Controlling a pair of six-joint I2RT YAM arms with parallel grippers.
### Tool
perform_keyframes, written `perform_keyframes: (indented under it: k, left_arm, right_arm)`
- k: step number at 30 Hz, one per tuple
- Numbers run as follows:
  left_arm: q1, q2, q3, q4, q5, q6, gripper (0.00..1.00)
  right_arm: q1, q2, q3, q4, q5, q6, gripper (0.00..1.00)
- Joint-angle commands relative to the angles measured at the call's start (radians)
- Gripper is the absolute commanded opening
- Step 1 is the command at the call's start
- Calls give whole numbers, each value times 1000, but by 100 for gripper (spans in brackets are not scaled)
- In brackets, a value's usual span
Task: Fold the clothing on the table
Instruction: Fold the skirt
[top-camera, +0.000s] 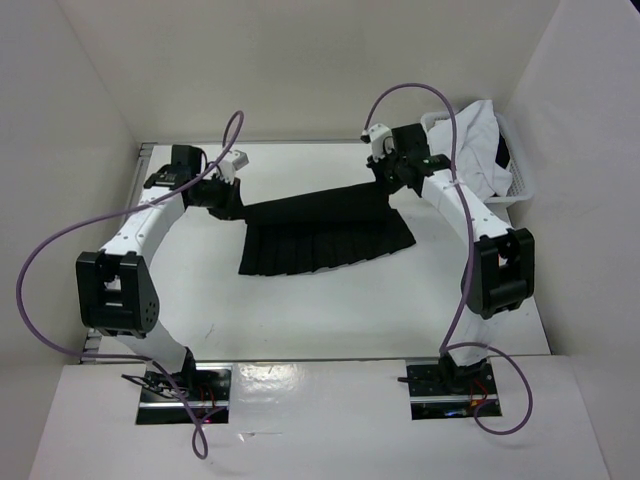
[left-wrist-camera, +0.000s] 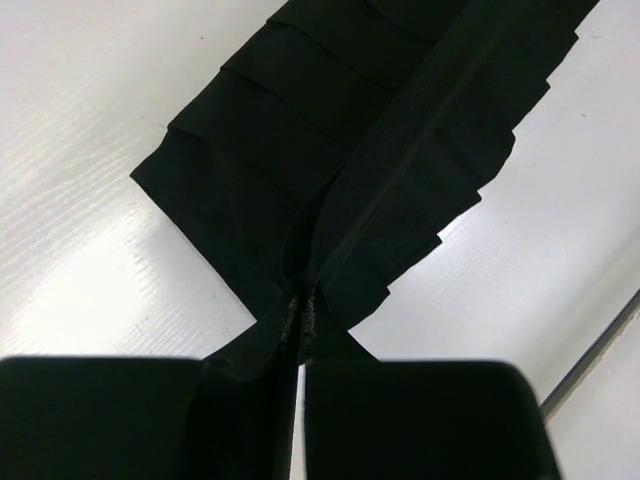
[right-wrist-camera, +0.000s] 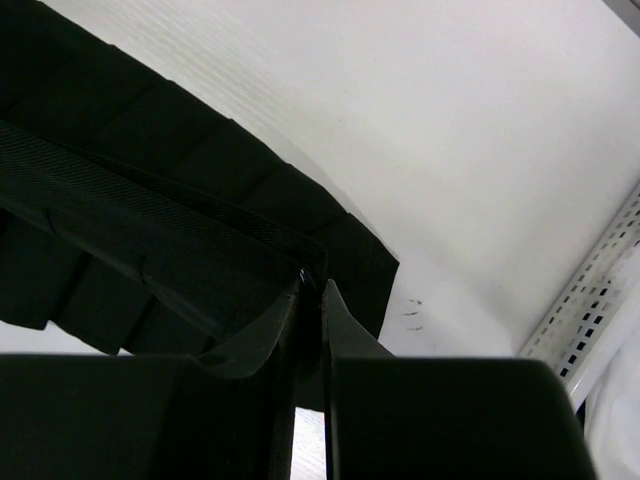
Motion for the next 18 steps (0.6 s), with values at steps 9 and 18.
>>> perform_keyframes:
  k: [9,18]
  left_arm:
    - [4,-64,-106,-57,-116,88,5]
    - [-16,-64,-91,-45,-142,79,6]
  right_arm:
    - [-30,-56,-81,115,332,-105,0]
    - [-21,-47,-29,133,366,-114,0]
